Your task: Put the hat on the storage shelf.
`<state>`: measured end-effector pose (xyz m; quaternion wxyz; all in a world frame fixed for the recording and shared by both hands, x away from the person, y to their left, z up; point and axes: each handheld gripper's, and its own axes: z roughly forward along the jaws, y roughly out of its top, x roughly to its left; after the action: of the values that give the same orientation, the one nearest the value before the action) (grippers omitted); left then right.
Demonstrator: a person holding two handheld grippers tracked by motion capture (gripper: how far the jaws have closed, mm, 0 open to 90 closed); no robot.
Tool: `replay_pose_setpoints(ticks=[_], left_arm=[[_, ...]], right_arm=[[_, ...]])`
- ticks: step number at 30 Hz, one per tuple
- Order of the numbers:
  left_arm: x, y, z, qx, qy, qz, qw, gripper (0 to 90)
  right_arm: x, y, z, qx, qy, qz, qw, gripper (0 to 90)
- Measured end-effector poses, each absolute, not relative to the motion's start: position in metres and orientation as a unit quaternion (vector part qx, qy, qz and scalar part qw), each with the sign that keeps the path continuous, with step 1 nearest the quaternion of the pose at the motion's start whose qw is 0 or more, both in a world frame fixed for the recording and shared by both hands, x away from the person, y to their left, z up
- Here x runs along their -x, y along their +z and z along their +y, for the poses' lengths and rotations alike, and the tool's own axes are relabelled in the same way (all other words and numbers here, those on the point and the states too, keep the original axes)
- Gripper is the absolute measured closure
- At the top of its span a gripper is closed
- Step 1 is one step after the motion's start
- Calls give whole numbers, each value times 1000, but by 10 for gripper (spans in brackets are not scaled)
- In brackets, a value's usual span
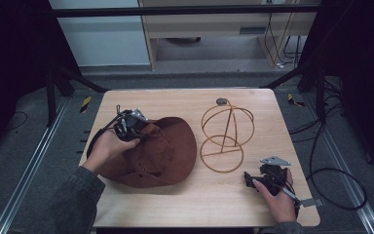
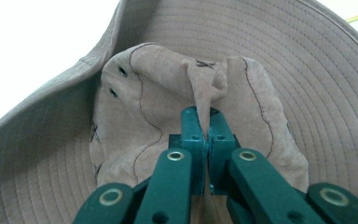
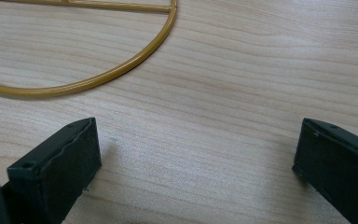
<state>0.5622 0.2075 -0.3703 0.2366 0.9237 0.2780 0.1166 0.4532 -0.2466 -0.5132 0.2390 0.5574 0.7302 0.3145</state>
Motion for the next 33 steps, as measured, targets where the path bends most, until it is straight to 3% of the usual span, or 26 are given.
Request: replay_pose_setpoints(ticks=[33], left_arm=[[-531,-301,222,-914,163,242,281,884]], right_arm=[[-453,-513,-247,-557,315,731,238,6]])
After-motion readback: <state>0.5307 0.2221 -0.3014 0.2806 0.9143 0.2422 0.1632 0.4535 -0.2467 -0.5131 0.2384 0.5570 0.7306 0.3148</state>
